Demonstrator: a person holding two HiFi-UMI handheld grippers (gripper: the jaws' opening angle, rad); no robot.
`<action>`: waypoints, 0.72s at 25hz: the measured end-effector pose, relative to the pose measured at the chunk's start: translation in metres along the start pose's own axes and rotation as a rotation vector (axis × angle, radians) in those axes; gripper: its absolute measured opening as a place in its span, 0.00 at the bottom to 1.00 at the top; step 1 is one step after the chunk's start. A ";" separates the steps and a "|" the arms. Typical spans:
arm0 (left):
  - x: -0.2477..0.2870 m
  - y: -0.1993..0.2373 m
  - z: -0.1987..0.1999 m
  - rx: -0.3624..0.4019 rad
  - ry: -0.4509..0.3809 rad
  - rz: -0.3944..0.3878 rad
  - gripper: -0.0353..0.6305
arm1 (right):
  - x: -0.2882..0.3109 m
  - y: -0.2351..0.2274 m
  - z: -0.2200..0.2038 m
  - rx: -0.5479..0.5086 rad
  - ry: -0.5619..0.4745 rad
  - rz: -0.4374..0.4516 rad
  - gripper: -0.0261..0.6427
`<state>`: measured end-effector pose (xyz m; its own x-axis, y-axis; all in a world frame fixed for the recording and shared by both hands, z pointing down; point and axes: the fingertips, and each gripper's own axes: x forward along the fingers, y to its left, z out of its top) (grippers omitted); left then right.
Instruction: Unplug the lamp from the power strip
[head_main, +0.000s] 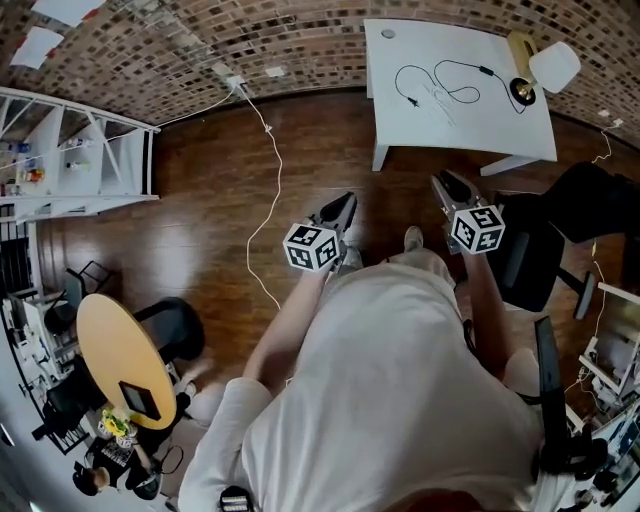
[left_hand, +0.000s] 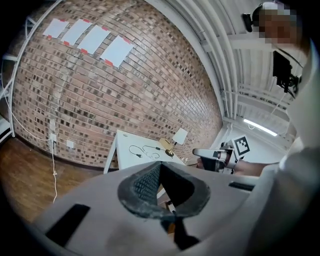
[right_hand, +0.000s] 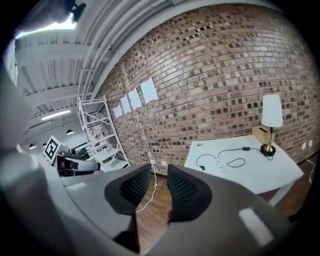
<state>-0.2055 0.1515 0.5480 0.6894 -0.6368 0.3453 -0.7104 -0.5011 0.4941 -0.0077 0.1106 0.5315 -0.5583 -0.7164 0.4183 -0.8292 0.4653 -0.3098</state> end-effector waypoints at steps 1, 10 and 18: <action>-0.004 0.004 -0.003 -0.001 0.006 -0.012 0.05 | 0.000 0.008 -0.001 -0.003 -0.006 -0.007 0.18; -0.025 0.021 -0.010 0.058 0.058 -0.091 0.05 | -0.017 0.039 -0.021 0.027 -0.050 -0.084 0.17; -0.030 0.015 -0.011 0.058 0.042 -0.077 0.05 | -0.041 0.028 -0.033 -0.013 -0.058 -0.130 0.17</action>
<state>-0.2356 0.1693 0.5539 0.7469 -0.5704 0.3417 -0.6610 -0.5814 0.4743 -0.0083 0.1703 0.5340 -0.4440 -0.8000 0.4036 -0.8949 0.3730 -0.2450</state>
